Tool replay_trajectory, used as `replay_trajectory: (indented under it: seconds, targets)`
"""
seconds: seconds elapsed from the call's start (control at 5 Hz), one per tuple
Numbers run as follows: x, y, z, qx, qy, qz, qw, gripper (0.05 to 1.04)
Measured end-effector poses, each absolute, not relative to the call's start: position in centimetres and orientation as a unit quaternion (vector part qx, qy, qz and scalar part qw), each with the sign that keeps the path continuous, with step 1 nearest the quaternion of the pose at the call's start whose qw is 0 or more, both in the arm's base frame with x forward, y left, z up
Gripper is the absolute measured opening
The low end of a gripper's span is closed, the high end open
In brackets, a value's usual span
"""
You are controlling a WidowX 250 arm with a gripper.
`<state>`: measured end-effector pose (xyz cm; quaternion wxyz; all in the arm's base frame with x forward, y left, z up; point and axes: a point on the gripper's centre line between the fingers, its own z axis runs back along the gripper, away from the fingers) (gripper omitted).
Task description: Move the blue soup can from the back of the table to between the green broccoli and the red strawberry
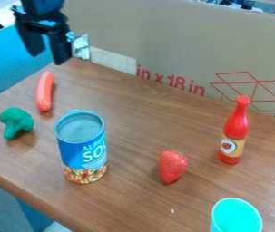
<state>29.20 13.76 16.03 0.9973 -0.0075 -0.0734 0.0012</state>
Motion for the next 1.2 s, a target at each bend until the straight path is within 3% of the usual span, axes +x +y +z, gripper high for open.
replay_trajectory:
  seconds: [0.2, 1.2]
  targets:
    - [27.97, 15.82, 15.48, 0.007, -0.05, 0.036, 0.998, 0.999]
    - [27.9, 15.98, 15.46, 0.007, -0.049, 0.042, 0.998, 0.998]
